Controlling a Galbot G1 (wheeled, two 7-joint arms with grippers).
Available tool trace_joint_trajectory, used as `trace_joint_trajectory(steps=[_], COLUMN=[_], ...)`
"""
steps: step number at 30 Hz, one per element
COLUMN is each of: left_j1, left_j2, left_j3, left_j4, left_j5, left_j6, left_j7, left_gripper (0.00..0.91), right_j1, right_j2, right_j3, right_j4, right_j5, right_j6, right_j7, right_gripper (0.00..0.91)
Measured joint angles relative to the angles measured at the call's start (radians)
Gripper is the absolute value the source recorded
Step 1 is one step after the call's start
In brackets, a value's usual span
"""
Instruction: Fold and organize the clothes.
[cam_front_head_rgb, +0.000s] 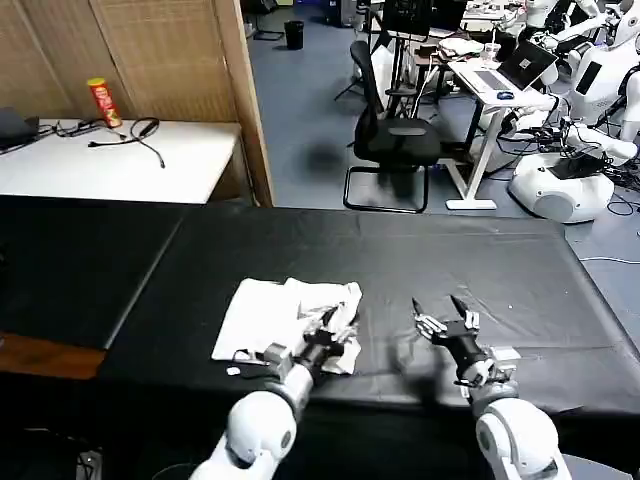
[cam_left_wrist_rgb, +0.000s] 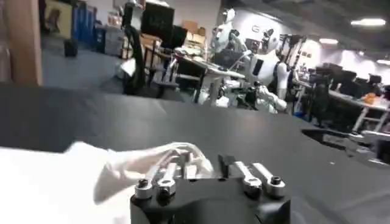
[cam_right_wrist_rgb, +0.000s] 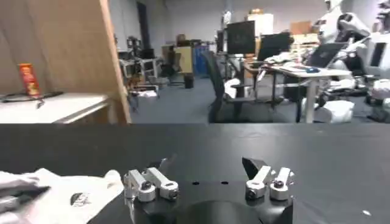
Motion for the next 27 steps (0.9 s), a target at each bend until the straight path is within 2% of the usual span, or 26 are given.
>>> trace_joint_trajectory(steps=[7,13,18,27], left_j1=[0.021,0.049,0.081,0.145], left_j2=[0.054,0.167,0.196,0.183], left_j3=[-0.047,-0.156,-0.223,-0.270], left_j4=[-0.098,-0.208,-0.220,-0.221], left_j5=[0.085,0.129,0.168,0.246], left_j6=[-0.048,-0.072,-0.085,-0.131], left_j7=[0.056,0.039,0.032,0.034], left_gripper=[0.878,0.878,0.878,0.878], right_j1=[0.046,0.112,0.197,0.370], right_j2=[-0.050,-0.088,-0.088,-0.023], right_j3=[-0.106,-0.249,-0.374,-0.525], right_j4=[-0.014,-0.045,-0.090,-0.235], right_j5=[-0.016,-0.094,-0.137,-0.192], right_j6=[0.010,0.015,0.003,-0.027], right_j7=[-0.042,-0.080,-0.081,-0.051], right_gripper=[0.878,0.878,0.878,0.878])
